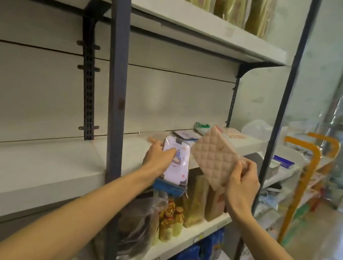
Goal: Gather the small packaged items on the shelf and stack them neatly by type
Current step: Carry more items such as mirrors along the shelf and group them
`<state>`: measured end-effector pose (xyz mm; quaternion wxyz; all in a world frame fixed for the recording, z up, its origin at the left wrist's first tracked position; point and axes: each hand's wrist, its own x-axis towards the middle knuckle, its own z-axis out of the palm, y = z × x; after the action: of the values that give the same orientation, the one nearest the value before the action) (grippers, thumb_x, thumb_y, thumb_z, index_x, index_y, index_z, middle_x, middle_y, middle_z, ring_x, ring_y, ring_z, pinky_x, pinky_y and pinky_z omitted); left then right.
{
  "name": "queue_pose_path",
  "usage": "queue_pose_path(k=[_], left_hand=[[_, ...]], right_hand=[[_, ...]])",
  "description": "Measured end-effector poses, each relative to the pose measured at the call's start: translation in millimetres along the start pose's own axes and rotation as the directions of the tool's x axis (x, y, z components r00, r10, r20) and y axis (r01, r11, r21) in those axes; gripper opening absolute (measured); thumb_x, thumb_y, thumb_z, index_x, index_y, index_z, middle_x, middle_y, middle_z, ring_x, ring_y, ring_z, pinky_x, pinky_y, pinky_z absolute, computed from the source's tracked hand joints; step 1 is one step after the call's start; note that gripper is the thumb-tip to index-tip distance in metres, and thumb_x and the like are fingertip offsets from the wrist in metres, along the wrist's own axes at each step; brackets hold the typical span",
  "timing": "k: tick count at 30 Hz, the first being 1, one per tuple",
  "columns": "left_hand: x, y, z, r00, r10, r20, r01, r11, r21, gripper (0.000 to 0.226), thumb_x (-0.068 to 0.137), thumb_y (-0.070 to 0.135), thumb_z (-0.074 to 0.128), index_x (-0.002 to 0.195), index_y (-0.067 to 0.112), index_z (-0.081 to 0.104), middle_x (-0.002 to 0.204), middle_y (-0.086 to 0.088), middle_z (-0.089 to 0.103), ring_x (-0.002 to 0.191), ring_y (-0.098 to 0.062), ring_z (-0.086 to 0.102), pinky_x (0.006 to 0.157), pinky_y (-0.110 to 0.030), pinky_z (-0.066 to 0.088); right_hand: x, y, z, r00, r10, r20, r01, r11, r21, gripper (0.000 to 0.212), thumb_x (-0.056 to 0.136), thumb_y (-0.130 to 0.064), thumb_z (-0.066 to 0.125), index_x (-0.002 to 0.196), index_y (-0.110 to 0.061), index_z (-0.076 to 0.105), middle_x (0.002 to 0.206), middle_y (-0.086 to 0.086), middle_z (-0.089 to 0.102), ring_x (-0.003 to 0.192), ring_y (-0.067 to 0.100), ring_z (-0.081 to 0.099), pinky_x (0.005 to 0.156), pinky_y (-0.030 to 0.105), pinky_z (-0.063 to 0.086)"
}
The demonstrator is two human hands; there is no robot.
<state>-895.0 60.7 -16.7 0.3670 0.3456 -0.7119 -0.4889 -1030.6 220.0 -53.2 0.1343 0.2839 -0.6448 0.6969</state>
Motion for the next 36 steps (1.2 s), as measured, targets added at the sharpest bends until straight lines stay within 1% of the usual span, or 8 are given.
queue_pose_path(k=[8, 14, 18, 22, 26, 30, 33, 36], left_hand=[[116, 7, 41, 0.984, -0.175, -0.014, 0.173, 0.979, -0.113, 0.031, 0.079, 0.001, 0.067, 0.107, 0.012, 0.07, 0.097, -0.013, 0.077, 0.086, -0.03, 0.076, 0.071, -0.033, 0.06], [185, -2, 62, 0.969, -0.238, -0.07, 0.225, 0.961, -0.158, 0.054, 0.042, 0.018, 0.063, 0.095, 0.013, 0.07, 0.095, -0.018, 0.076, 0.092, -0.037, 0.074, 0.085, -0.058, 0.06], [211, 10, 90, 0.965, -0.244, -0.096, 0.228, 0.961, -0.158, 0.035, 0.082, -0.008, 0.051, 0.111, 0.008, 0.061, 0.104, -0.019, 0.071, 0.095, -0.038, 0.073, 0.084, -0.051, 0.061], [254, 6, 118, 0.97, -0.213, -0.121, 0.202, 0.975, -0.098, 0.031, 0.089, -0.01, 0.056, 0.115, 0.007, 0.059, 0.101, -0.017, 0.069, 0.084, -0.03, 0.071, 0.073, -0.037, 0.06], [294, 2, 137, 0.954, -0.231, -0.192, 0.249, 0.965, 0.08, 0.012, 0.089, 0.004, 0.069, 0.099, 0.008, 0.064, 0.094, -0.011, 0.068, 0.074, -0.018, 0.063, 0.062, -0.025, 0.052], [328, -1, 148, 0.948, -0.025, -0.318, 0.244, 0.696, 0.675, 0.068, 0.076, 0.037, 0.085, 0.128, 0.007, 0.052, 0.126, -0.014, 0.056, 0.122, -0.033, 0.052, 0.089, -0.038, 0.046], [342, 9, 175, 0.946, 0.162, -0.282, 0.078, 0.728, 0.681, 0.059, 0.086, 0.023, 0.07, 0.141, 0.017, 0.051, 0.147, -0.006, 0.05, 0.135, -0.029, 0.046, 0.104, -0.038, 0.042], [356, 17, 215, 0.964, 0.237, -0.123, -0.084, 0.707, 0.702, 0.035, 0.09, 0.023, 0.063, 0.126, 0.025, 0.064, 0.137, 0.001, 0.058, 0.125, -0.023, 0.055, 0.1, -0.035, 0.044]], right_hand=[[136, 72, 26, 0.967, 0.239, 0.091, -0.246, 0.967, 0.064, 0.017, 0.105, -0.027, 0.045, 0.118, -0.019, 0.054, 0.117, 0.002, 0.062, 0.107, 0.021, 0.061, 0.097, 0.043, 0.052], [198, 116, 54, 0.923, 0.358, 0.142, -0.377, 0.913, 0.154, 0.03, 0.106, -0.023, 0.047, 0.134, -0.012, 0.048, 0.117, 0.005, 0.058, 0.09, 0.017, 0.065, 0.07, 0.031, 0.058], [242, 152, 76, 0.911, 0.349, 0.219, -0.382, 0.914, 0.134, 0.037, 0.105, -0.025, 0.048, 0.141, -0.015, 0.044, 0.126, 0.006, 0.058, 0.1, 0.021, 0.065, 0.073, 0.034, 0.06], [292, 179, 100, 0.906, 0.298, 0.302, -0.355, 0.921, 0.158, 0.039, 0.105, -0.022, 0.048, 0.143, -0.013, 0.044, 0.123, 0.009, 0.061, 0.092, 0.017, 0.067, 0.07, 0.033, 0.06], [342, 203, 119, 0.904, 0.218, 0.369, -0.297, 0.939, 0.173, 0.037, 0.103, -0.018, 0.049, 0.14, -0.014, 0.048, 0.124, 0.008, 0.061, 0.1, 0.022, 0.067, 0.062, 0.026, 0.059], [385, 228, 126, 0.899, 0.217, 0.381, -0.289, 0.946, 0.144, 0.037, 0.103, -0.015, 0.049, 0.139, -0.013, 0.047, 0.128, 0.01, 0.059, 0.105, 0.025, 0.065, 0.067, 0.027, 0.059], [413, 243, 126, 0.905, 0.219, 0.365, -0.283, 0.95, 0.132, 0.035, 0.102, -0.011, 0.048, 0.137, -0.01, 0.048, 0.118, 0.007, 0.059, 0.091, 0.014, 0.064, 0.068, 0.024, 0.058], [439, 261, 127, 0.922, 0.201, 0.332, -0.24, 0.967, 0.081, 0.036, 0.1, -0.013, 0.051, 0.136, -0.009, 0.051, 0.118, 0.006, 0.058, 0.11, 0.026, 0.062, 0.092, 0.035, 0.053]])
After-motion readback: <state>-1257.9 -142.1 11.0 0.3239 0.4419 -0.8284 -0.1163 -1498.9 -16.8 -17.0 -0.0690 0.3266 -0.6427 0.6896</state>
